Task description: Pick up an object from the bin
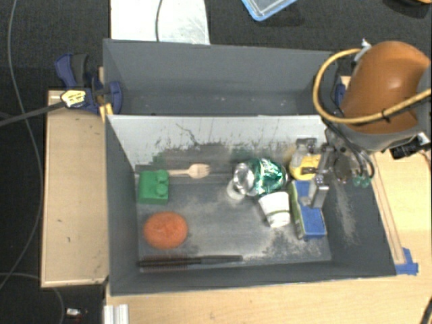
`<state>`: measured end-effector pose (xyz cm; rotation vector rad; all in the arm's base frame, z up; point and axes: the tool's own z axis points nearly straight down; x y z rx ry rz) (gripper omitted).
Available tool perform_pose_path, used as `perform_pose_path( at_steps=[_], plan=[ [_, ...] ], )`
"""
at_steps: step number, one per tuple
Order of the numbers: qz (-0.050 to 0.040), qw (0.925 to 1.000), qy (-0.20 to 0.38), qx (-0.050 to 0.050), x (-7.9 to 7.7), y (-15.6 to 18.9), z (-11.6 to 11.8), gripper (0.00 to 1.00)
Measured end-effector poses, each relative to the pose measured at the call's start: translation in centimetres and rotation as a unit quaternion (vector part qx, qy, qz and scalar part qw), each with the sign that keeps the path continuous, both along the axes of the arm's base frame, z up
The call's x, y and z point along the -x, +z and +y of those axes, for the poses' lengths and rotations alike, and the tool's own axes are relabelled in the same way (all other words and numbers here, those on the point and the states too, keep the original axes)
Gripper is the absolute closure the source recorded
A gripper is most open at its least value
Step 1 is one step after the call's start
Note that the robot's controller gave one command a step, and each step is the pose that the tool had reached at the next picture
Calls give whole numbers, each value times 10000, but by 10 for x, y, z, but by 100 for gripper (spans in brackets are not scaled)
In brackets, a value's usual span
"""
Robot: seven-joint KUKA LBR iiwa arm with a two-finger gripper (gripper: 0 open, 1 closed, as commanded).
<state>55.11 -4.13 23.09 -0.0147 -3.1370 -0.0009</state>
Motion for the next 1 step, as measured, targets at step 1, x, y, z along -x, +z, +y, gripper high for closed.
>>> perform_pose_path(
  at_steps=[1],
  plan=[
    [-42,10000,7,4,-1,5,0,0]
  ],
)
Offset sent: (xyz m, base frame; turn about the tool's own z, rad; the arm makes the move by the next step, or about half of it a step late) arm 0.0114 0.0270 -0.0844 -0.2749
